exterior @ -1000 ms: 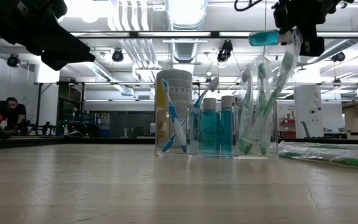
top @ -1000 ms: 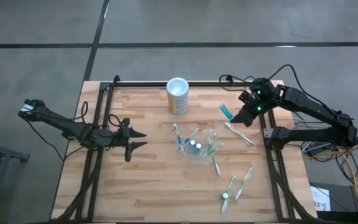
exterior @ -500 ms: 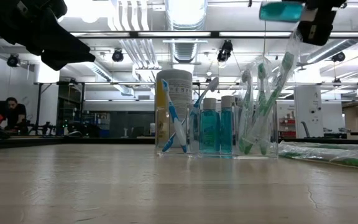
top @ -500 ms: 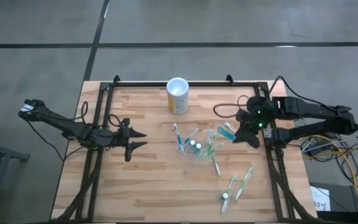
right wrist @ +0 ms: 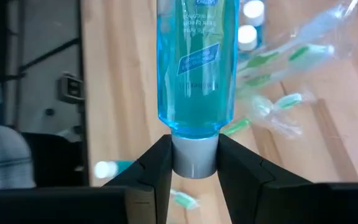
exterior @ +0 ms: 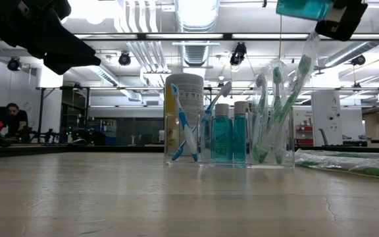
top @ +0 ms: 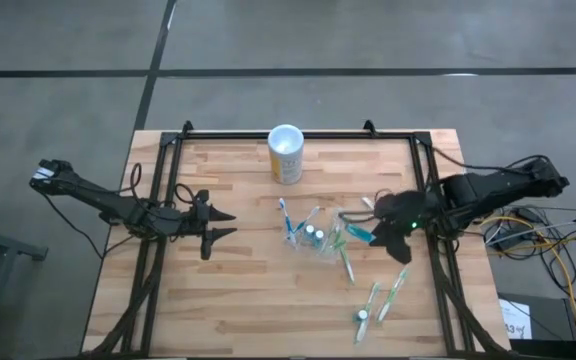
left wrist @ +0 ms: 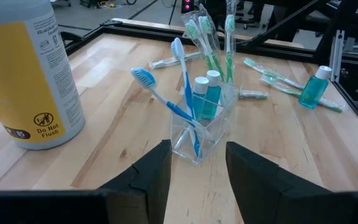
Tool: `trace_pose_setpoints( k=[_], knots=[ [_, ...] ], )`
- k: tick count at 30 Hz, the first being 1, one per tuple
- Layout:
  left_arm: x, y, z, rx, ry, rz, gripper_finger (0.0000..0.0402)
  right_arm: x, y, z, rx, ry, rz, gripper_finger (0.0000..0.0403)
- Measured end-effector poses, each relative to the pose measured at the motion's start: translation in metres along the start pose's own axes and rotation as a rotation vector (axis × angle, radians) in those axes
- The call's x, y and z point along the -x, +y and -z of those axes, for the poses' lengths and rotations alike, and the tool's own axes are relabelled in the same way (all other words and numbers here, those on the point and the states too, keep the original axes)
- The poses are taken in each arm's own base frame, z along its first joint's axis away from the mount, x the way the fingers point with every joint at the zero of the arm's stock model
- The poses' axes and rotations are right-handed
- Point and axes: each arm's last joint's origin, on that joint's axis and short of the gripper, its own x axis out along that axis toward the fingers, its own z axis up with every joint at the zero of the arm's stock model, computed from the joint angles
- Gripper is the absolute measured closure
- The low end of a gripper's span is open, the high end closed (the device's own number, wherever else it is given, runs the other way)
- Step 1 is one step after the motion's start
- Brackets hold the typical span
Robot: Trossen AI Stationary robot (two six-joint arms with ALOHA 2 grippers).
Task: Pick & Place toothbrushing station
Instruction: Put the blue mouthwash into the middle section of the transparent organizer
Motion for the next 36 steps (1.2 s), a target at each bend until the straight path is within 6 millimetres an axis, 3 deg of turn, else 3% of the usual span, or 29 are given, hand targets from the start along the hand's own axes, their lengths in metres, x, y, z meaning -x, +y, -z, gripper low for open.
trace_pose_setpoints(
  k=[17, 28, 36],
  knots=[
    [0.000, 0.000, 0.000, 0.000, 0.000, 0.000, 0.0245, -0.092, 0.033, 0.026, 0.103, 0.241, 0.212, 0.0298],
    [0.000, 0.000, 0.000, 0.000, 0.000, 0.000, 0.0245, -0.132, 0.035, 0.042, 0.143, 0.360, 0.289, 0.0298],
    [0.000, 0.000, 0.000, 0.000, 0.000, 0.000, 0.0245, -0.162, 0.038, 0.050, 0.141, 0.422, 0.246, 0.0298]
  ],
)
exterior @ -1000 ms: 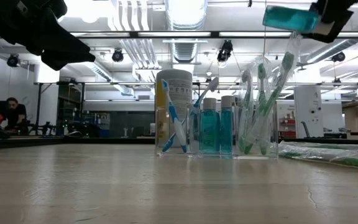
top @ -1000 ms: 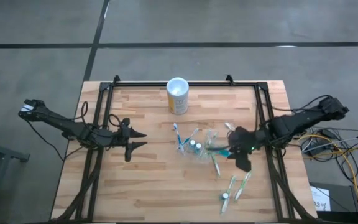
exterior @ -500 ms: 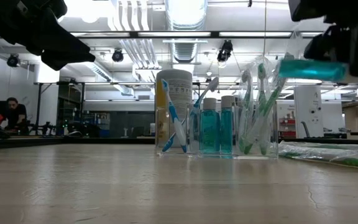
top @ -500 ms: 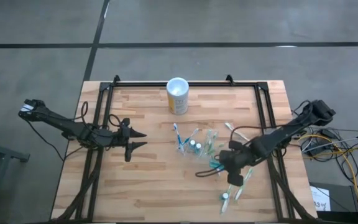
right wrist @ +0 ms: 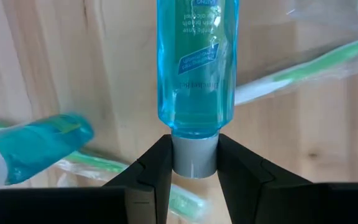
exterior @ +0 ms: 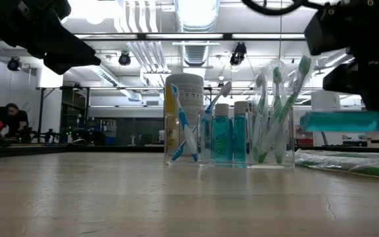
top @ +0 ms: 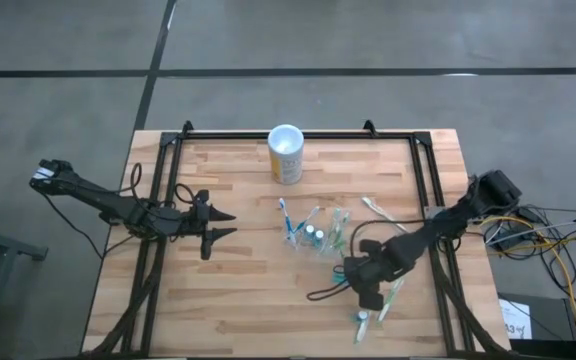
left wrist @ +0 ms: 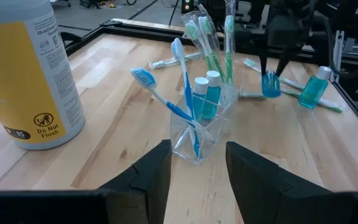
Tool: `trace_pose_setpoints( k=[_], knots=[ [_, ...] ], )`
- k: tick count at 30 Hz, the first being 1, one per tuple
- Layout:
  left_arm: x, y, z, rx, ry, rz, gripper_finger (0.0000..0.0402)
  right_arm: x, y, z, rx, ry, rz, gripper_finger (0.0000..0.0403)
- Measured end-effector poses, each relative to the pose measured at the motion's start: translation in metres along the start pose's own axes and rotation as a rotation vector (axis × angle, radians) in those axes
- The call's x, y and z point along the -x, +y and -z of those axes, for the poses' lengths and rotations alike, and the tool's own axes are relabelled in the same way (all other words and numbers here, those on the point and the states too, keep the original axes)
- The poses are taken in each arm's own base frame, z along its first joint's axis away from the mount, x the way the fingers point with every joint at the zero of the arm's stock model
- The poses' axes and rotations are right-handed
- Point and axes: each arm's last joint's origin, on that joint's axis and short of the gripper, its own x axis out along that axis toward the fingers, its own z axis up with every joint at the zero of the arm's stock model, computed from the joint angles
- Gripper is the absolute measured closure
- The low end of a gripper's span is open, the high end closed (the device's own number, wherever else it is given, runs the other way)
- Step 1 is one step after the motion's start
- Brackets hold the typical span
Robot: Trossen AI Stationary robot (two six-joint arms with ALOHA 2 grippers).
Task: Pick & Place toothbrushing station
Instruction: Put the blue mouthwash into the middle section of the transparent organizer
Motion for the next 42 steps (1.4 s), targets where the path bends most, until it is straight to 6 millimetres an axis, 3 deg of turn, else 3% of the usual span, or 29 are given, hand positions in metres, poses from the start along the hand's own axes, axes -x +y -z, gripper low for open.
trace_pose_setpoints(
  k=[23, 35, 42],
  knots=[
    [0.000, 0.000, 0.000, 0.000, 0.000, 0.000, 0.0245, -0.032, 0.004, -0.002, -0.027, 0.104, -0.006, 0.0295],
    [0.000, 0.000, 0.000, 0.000, 0.000, 0.000, 0.0245, -0.030, 0.002, -0.001, -0.115, 0.108, 0.015, 0.0220],
    [0.000, 0.000, 0.000, 0.000, 0.000, 0.000, 0.0245, -0.027, 0.003, 0.000, -0.182, 0.053, 0.061, 0.0196]
  ],
)
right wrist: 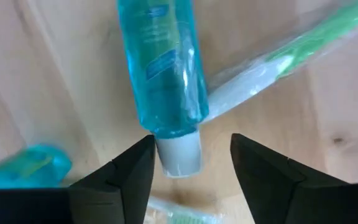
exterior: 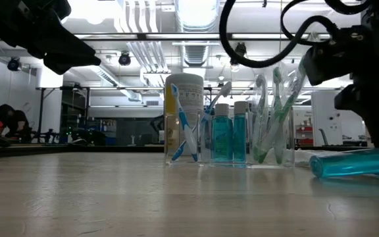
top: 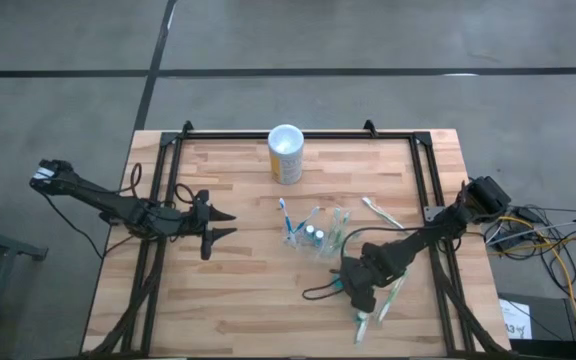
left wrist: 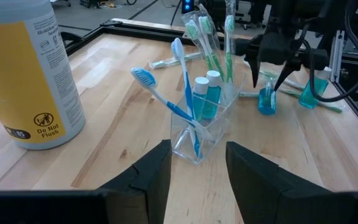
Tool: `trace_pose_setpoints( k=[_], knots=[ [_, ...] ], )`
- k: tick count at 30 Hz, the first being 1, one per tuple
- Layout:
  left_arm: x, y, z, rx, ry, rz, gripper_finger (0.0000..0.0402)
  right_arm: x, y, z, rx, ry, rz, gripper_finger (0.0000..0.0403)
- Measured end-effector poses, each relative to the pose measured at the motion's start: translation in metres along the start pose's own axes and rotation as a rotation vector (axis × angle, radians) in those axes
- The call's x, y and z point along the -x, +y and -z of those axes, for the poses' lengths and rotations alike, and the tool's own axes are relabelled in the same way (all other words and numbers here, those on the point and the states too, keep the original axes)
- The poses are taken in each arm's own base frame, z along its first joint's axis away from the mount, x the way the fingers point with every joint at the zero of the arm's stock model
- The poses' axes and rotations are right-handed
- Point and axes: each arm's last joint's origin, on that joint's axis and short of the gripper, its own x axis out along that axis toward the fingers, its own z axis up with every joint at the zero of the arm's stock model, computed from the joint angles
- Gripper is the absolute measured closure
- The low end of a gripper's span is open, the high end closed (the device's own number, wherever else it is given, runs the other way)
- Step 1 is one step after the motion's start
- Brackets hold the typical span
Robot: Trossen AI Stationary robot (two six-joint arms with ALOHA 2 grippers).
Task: Pick & Place toothbrushing station
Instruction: Put the blue mouthwash into the middle section of the transparent organizer
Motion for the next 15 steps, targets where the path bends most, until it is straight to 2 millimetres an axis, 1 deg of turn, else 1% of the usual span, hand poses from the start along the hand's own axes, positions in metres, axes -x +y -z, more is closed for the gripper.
trace_pose_setpoints(
  k=[7, 11, 15],
  knots=[
    [0.000, 0.000, 0.000, 0.000, 0.000, 0.000, 0.0244, 0.006, 0.010, 0.018, 0.002, -0.188, 0.107, 0.0187],
    [0.000, 0.000, 0.000, 0.000, 0.000, 0.000, 0.0244, 0.010, 0.007, 0.025, -0.023, -0.207, 0.115, 0.0186],
    [0.000, 0.000, 0.000, 0.000, 0.000, 0.000, 0.0244, 0.020, 0.004, 0.032, -0.033, -0.244, 0.103, 0.0186]
  ],
)
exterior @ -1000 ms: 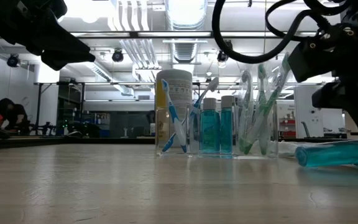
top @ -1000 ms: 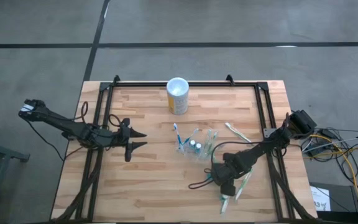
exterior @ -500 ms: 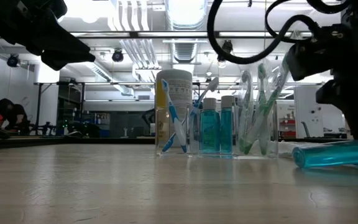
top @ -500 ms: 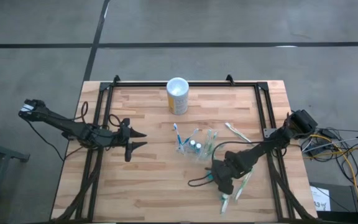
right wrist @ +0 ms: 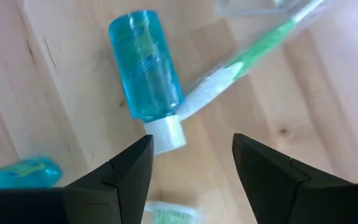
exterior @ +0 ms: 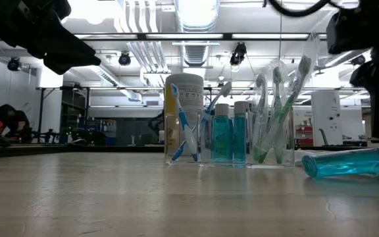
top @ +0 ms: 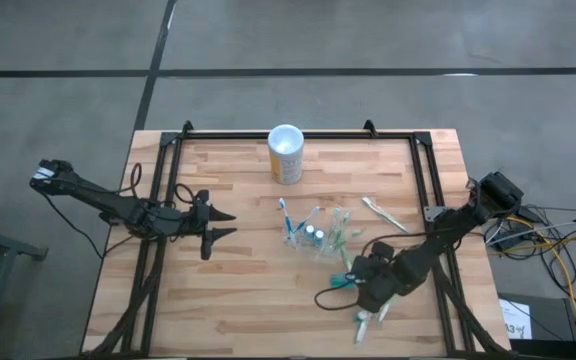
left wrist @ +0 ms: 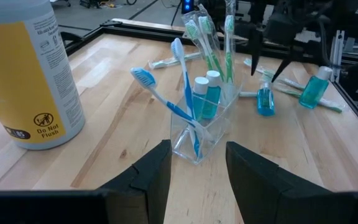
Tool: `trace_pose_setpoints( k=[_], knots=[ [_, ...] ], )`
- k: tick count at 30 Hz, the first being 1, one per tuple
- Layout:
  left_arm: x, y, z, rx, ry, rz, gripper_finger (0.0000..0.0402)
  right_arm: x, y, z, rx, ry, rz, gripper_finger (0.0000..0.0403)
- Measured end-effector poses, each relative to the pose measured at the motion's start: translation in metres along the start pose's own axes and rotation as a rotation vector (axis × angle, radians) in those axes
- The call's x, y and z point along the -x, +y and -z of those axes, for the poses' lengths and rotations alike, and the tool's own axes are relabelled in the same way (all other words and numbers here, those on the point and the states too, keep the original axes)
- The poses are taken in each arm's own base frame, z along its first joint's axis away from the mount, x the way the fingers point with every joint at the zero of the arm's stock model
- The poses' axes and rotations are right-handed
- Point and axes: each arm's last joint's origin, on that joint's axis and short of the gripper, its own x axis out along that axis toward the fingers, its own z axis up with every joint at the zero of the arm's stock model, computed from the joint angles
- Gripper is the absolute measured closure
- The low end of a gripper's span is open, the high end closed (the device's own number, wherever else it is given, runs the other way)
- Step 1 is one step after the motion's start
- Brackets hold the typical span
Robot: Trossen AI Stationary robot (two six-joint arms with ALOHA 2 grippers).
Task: Pick & Place toothbrushing station
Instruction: Put the blue mouthwash into the middle section of the transparent organizer
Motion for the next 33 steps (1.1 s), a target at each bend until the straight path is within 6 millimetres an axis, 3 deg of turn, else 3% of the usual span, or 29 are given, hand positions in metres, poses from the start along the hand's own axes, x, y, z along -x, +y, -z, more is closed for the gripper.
trace_pose_setpoints(
  k=[7, 11, 20, 33],
  knots=[
    [0.000, 0.000, 0.000, 0.000, 0.000, 0.000, 0.0244, 0.014, -0.006, 0.027, -0.066, -0.224, -0.015, 0.0186],
    [0.000, 0.000, 0.000, 0.000, 0.000, 0.000, 0.0244, 0.007, -0.007, 0.048, -0.048, -0.357, -0.043, 0.0186],
    [0.000, 0.000, 0.000, 0.000, 0.000, 0.000, 0.0244, -0.010, -0.016, 0.082, 0.116, -0.446, -0.038, 0.0186],
    [0.000, 0.000, 0.000, 0.000, 0.000, 0.000, 0.0244, -0.029, -0.026, 0.097, 0.258, -0.609, -0.153, 0.0186]
  ],
)
